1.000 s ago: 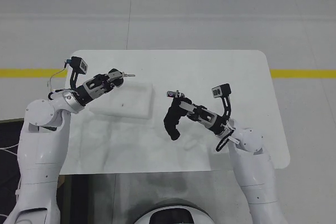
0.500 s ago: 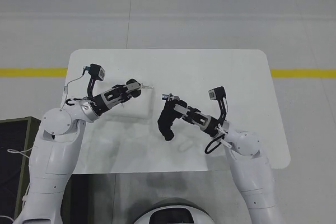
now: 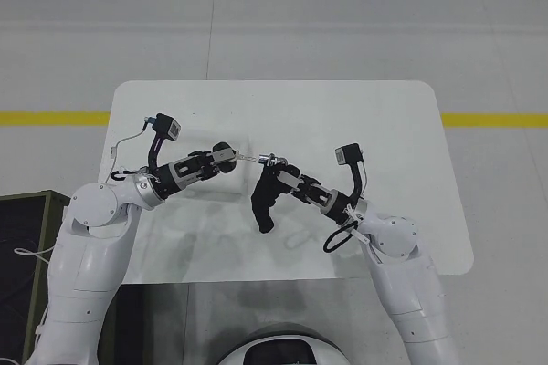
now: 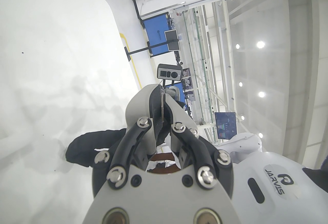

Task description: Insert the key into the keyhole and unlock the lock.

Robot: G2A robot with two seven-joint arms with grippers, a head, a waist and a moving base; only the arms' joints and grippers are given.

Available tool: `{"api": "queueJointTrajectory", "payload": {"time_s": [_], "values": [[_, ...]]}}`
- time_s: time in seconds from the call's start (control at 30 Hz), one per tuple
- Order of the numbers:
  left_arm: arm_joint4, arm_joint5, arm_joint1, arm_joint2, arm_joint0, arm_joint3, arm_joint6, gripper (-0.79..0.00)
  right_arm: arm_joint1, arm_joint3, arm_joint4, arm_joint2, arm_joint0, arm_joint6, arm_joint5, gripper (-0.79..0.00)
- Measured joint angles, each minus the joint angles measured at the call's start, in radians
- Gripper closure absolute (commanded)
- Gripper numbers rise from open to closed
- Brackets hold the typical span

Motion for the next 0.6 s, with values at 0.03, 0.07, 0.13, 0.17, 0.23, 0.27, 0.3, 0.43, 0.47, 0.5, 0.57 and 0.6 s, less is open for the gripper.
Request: {"api": "queueJointTrajectory", "payload": {"time_s": [0.03,0.07,0.13,0.17,0.23,0.27,0.3,0.43,0.47,0.5,0.57,0.6], "values": [[0.001,0.000,0.000,0.000,0.001,-0.001,-0.002,0.000,0.001,0.000,0.001,-0.001,0.001,0.000,0.000,0.000],[0.002,0.000,0.001,0.000,0.002,-0.001,-0.003,0.000,0.002,0.000,0.002,-0.003,0.001,0.000,0.000,0.000],[0.004,0.002,0.001,0.001,0.005,-0.004,-0.007,0.000,0.005,0.000,0.002,-0.007,0.001,-0.001,-0.002,0.000],[0.005,0.002,0.002,0.002,0.006,-0.006,-0.007,0.000,0.006,-0.001,0.001,-0.009,0.000,-0.002,-0.002,0.000],[0.002,0.003,0.002,0.003,0.008,-0.009,-0.006,0.000,0.009,-0.003,0.001,-0.013,-0.001,-0.005,-0.003,0.000],[0.002,0.003,0.002,0.003,0.009,-0.010,-0.006,0.000,0.010,-0.005,0.002,-0.015,-0.002,-0.005,-0.003,0.000],[0.002,0.003,0.003,0.002,0.010,-0.012,-0.005,0.000,0.011,-0.006,0.003,-0.017,-0.003,-0.006,-0.004,0.000],[0.008,-0.002,0.004,0.001,0.013,-0.016,0.003,0.000,0.016,-0.007,0.011,-0.019,-0.007,-0.008,-0.008,0.000],[0.009,-0.002,0.004,0.001,0.014,-0.016,0.005,0.000,0.018,-0.006,0.011,-0.019,-0.008,-0.008,-0.009,0.000],[0.009,-0.003,0.004,0.002,0.015,-0.017,0.006,0.000,0.019,-0.005,0.014,-0.019,-0.008,-0.010,-0.010,0.000],[0.010,-0.004,0.004,0.003,0.016,-0.018,0.008,0.000,0.021,-0.005,0.017,-0.019,-0.008,-0.011,-0.011,0.000],[0.010,-0.004,0.004,0.003,0.016,-0.019,0.010,0.000,0.023,-0.007,0.019,-0.020,-0.009,-0.011,-0.012,0.000]]}}
